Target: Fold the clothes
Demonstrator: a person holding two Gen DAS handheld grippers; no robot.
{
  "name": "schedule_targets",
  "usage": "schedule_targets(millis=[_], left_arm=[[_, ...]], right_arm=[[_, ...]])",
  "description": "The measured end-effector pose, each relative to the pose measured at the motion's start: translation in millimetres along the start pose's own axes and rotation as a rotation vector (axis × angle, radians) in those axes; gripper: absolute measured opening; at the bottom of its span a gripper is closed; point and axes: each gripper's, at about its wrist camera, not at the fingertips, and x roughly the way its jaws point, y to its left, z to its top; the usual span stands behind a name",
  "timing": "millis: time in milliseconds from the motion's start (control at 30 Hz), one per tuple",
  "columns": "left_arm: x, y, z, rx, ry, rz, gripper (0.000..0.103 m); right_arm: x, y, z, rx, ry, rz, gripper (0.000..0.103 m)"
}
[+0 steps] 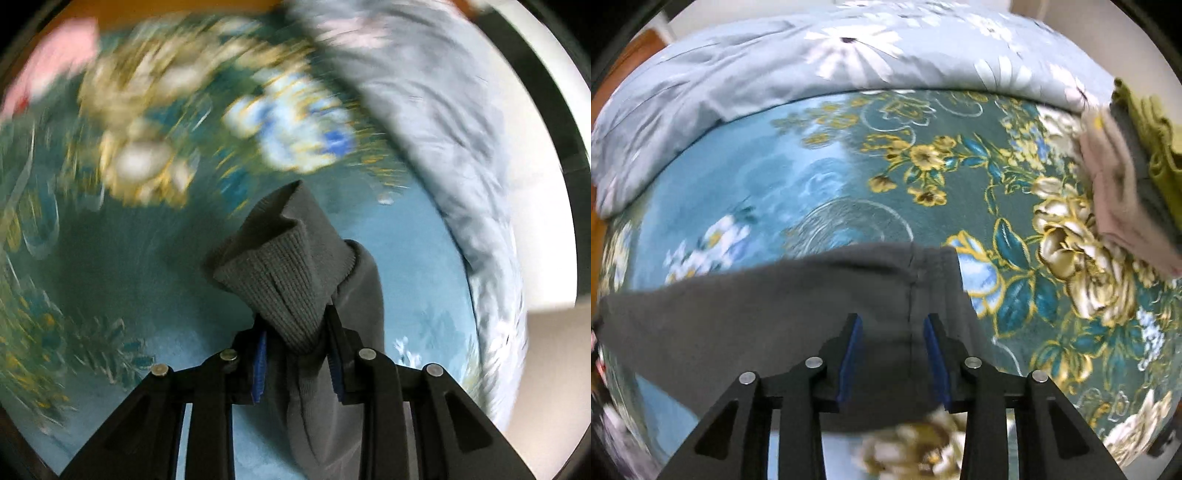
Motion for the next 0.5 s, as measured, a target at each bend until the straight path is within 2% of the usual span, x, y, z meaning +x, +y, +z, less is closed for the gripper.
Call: schedule_targets(millis=[167, 333, 500], left_arm=[[-59.4, -74.6, -39.9, 0.223, -0.107, -0.046, 0.029], [-64.7, -151.2, -101.6, 0.472, -0.103, -0.038, 0.029], [-36.3, -203.3, -187.8, 0.783, -0.049, 0.063, 0.029]], right_arm=[[-24.7, 5.9, -24.4, 0.011, 0.004, 0.048, 0.039], [-32.4, 13.6, -26.2, 0.045, 0.028, 0.116, 0.039], [-42.6, 21.1, -20.5, 0.02, 0.02, 0.15, 0.039]])
